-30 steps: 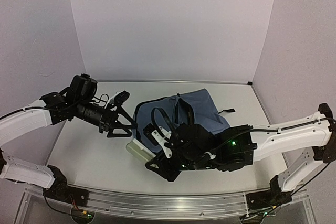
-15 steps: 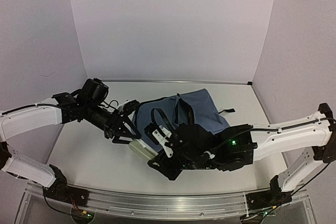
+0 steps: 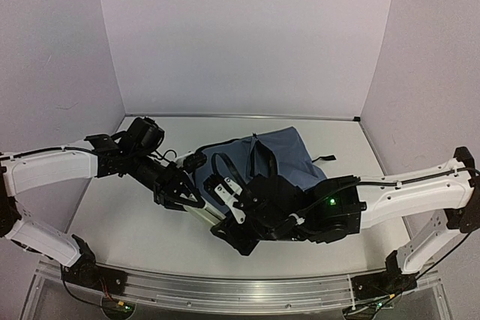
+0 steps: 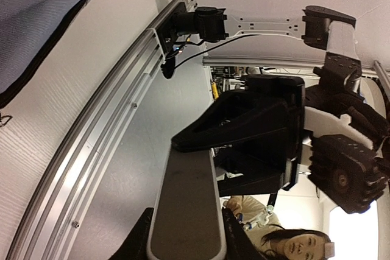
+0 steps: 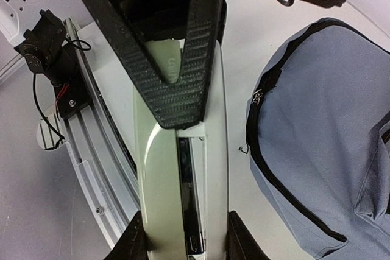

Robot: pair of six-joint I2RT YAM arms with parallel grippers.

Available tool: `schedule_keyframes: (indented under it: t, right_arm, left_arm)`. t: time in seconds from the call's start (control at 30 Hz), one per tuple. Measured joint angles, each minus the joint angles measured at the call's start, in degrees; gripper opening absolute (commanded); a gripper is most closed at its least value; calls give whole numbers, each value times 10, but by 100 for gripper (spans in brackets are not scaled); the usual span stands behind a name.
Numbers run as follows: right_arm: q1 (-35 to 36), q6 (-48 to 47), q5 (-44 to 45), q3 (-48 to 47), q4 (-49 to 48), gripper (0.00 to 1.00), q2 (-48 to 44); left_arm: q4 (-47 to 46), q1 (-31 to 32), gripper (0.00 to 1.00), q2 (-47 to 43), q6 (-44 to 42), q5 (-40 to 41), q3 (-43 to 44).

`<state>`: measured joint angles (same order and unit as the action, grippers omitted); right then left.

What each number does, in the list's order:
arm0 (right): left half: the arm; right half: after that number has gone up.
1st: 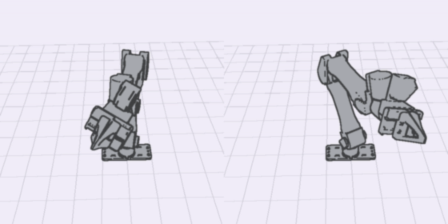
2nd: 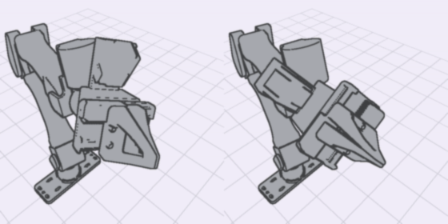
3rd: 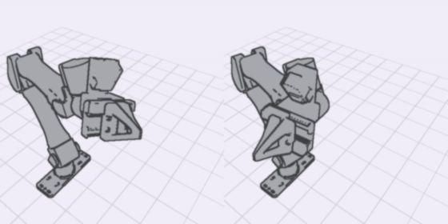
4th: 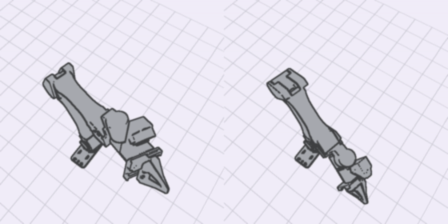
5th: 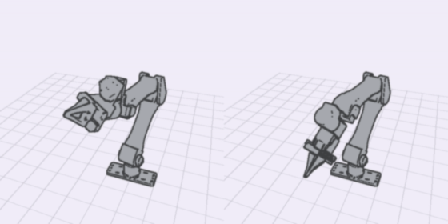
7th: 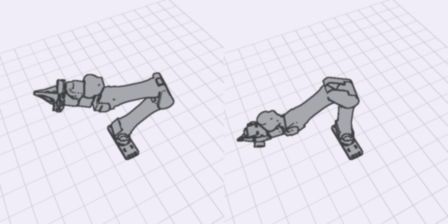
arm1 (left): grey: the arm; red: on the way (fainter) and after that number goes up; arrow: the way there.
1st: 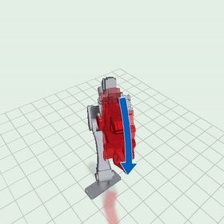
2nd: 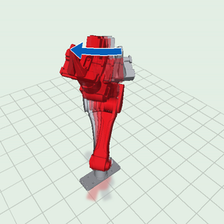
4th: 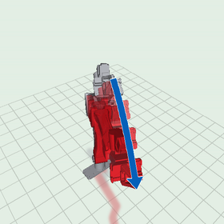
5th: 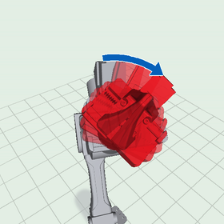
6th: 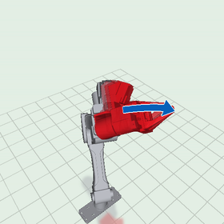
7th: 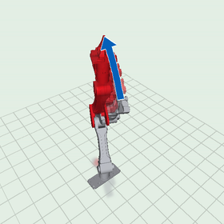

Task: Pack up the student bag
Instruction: Pick up the stationery from the center of the board.

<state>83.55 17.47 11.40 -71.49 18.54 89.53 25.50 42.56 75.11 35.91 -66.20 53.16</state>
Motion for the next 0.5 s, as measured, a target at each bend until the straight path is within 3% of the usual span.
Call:
schedule_keyframes:
  t: [0.07, 0.23, 0.33, 0.5]
  right_arm:
    - [1, -8, 9, -1, 1, 44, 4]
    - [1, -5, 29, -1, 2, 86, 5]
    - [0, 1, 51, -1, 3, 97, 4]
    - [-17, 19, 83, -1, 12, 94, -23]
  left_arm:
    - [1, 0, 1, 2, 9, -1, 0]
    - [-19, 1, 0, 2, 13, 11, 0]
    - [-38, 1, 0, -4, 20, 37, 0]
    - [-66, -16, 0, -36, 49, 114, 0]
